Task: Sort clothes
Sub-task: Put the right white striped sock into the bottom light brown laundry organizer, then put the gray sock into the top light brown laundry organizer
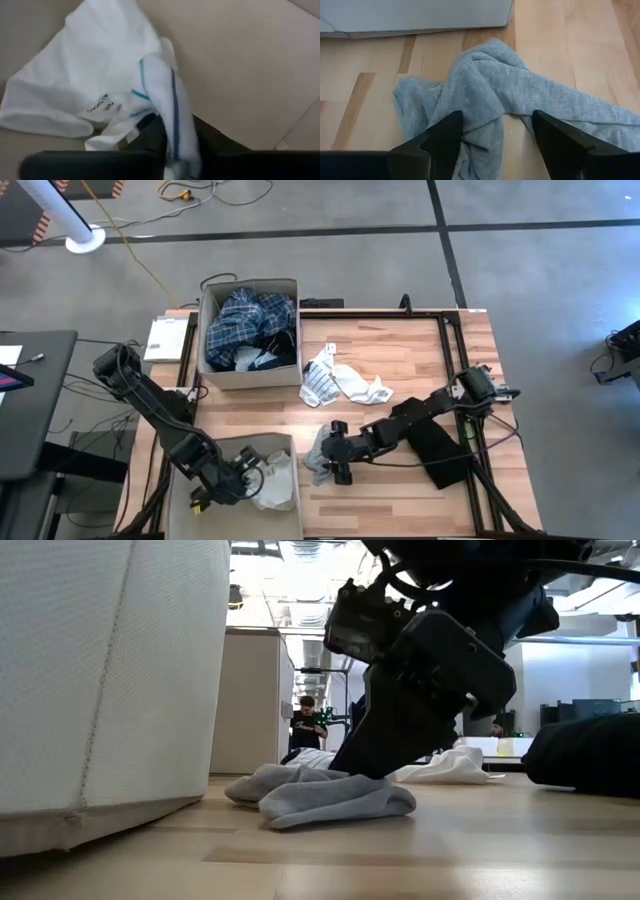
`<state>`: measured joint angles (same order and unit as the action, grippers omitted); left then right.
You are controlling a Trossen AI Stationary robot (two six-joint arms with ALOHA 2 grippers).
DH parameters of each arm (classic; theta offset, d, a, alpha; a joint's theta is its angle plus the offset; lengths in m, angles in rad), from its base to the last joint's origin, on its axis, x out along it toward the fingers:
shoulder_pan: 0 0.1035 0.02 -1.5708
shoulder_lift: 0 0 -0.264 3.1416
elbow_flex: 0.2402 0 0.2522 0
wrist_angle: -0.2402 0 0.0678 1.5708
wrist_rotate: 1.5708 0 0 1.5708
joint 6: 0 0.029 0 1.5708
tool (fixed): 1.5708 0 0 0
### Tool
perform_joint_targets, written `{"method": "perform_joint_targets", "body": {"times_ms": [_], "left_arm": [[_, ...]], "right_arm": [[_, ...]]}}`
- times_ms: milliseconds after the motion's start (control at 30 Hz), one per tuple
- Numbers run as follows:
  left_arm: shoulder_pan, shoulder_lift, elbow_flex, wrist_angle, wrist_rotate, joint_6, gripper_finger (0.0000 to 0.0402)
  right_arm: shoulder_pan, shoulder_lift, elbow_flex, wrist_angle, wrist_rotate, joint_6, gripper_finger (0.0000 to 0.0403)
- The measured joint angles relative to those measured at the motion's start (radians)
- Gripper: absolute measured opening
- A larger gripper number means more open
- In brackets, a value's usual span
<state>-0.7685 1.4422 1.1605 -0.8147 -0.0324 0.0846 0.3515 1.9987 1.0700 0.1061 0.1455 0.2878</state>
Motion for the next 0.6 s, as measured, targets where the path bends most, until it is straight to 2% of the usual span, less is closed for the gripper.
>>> {"method": "perform_joint_targets", "body": {"times_ms": [167, 267, 333, 467, 533, 600], "left_arm": [[0.005, 0.0, -0.021, -0.014, -0.022, -0.025, 0.0132], [0.009, -0.001, 0.0, -0.047, -0.049, -0.053, 0.0179], [0.009, -0.008, 0.029, -0.079, -0.073, -0.078, 0.0203], [0.005, -0.023, 0.106, -0.161, -0.106, -0.127, 0.023], [0.004, -0.035, 0.143, -0.206, -0.115, -0.155, 0.0232], [0.0, -0.051, 0.178, -0.255, -0.142, -0.19, 0.0233]], "right_arm": [[0.006, 0.009, 0.001, 0.003, 0.007, 0.0, 0.0234], [0.009, 0.01, 0.001, 0.0, 0.01, -0.008, 0.0183], [0.011, 0.011, 0.001, -0.001, 0.01, -0.023, 0.0136], [0.016, 0.007, 0.001, -0.004, 0.01, -0.075, 0.0031], [0.018, -0.002, 0.0, -0.01, 0.01, -0.094, 0.0014], [0.021, -0.022, -0.001, -0.029, 0.01, -0.096, 0.0015]]}}
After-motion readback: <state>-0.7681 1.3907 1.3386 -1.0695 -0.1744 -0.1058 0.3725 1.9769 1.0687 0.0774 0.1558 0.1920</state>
